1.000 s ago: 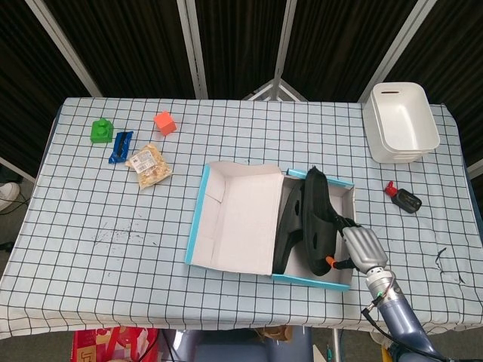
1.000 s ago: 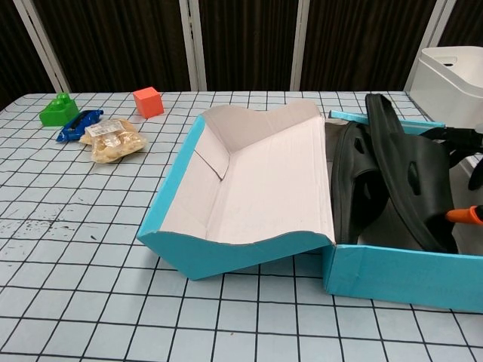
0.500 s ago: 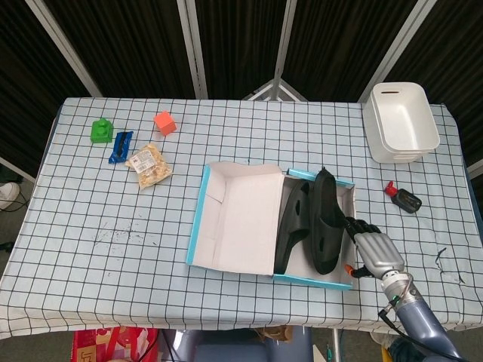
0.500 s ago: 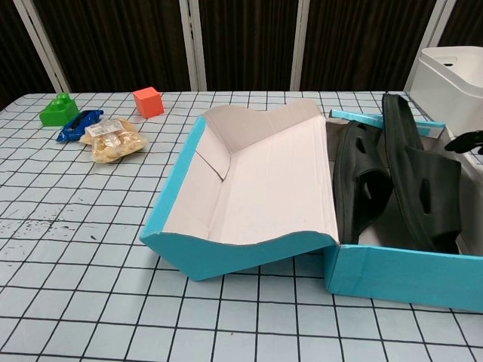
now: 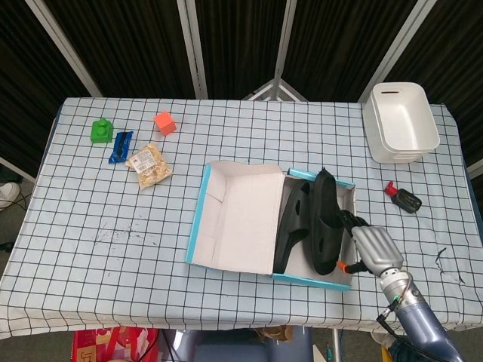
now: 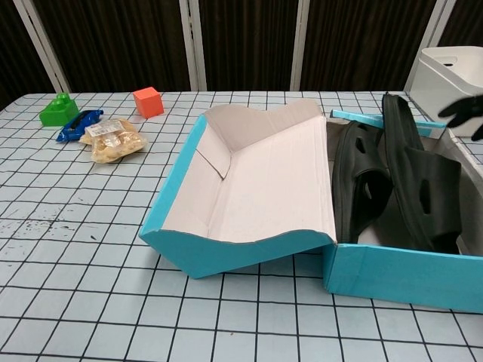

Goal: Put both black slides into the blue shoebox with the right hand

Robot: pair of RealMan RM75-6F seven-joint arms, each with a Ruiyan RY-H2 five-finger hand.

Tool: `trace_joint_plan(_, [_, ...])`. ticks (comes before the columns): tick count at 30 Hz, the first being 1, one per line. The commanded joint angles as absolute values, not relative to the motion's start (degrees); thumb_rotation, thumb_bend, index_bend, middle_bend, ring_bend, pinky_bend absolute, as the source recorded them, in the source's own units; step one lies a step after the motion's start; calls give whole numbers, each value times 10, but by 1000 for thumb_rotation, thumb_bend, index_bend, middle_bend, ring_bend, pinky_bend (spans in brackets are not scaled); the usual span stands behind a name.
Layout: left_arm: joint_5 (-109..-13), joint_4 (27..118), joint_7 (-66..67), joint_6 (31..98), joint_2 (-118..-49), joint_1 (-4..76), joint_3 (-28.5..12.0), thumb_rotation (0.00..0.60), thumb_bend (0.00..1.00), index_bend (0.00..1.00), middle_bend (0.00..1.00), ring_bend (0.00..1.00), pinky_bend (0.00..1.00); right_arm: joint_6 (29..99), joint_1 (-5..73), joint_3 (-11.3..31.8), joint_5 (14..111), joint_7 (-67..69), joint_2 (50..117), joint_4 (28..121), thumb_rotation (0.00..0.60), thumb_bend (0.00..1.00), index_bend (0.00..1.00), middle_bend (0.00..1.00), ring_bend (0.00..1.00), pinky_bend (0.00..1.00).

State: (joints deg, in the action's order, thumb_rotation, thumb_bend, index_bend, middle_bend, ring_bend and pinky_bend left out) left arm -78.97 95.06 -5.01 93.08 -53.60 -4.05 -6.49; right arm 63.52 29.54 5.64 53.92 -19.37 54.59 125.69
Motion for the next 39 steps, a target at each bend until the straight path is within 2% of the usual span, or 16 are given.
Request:
trace_joint_plan(1, [-791,951,-50,932,-536,-41,-64,600,370,13,0,0,30,706,272,95,609,-145,605,1243,600,250,144,145,218,416])
trace_joint_plan(4, [-790,951,-52,934,-535,-42,-65,600,369,13,0,0,30,721,291,119,602,-175,624,1228,600,287,247,183,265,465])
trace_joint_plan(6, [-788,951,-53,935,-535,-43,-66,600,369,13,0,0,30,735,304,140,593,-187,646,1214,600,374,408,267,358,560])
trace_joint_plan(9, [-786,950,-53,934,-535,-43,-67,600,369,13,0,0,29,740,321,165,573,-180,680,1192,600,471,587,381,468,656])
trace_joint_plan(13, [-786,950,-50,936,-535,-43,-67,600,370,13,0,0,30,726,349,193,531,-178,713,1144,600,524,709,483,547,730])
trace_joint_plan(16, [-782,950,-49,937,-536,-44,-69,600,369,14,0,0,30,715,371,217,502,-176,733,1098,600,543,761,517,579,757])
trace_joint_plan(19, [-775,950,-48,938,-537,-44,-72,600,369,16,0,0,30,707,385,233,483,-171,744,1062,600,548,768,529,595,770])
trace_joint_plan(23, [-769,949,-43,935,-538,-43,-74,600,370,16,0,0,30,695,399,246,464,-160,761,1019,600,547,688,529,589,770])
trace_joint_plan(26, [-766,949,-37,932,-540,-41,-75,600,369,16,0,0,30,675,408,248,449,-150,772,986,600,548,664,514,557,760])
trace_joint_plan(30, [-764,949,-31,930,-542,-39,-75,600,369,16,0,0,30,642,415,239,427,-144,784,954,600,551,552,424,428,610])
trace_joint_plan(35, [-760,949,-27,926,-543,-38,-76,600,370,16,0,0,29,600,423,222,417,-138,795,923,600,584,468,283,286,397])
trace_joint_plan(39, [-759,949,-24,925,-544,-37,-77,600,370,17,0,0,29,574,431,211,418,-139,801,908,600,608,408,223,231,322])
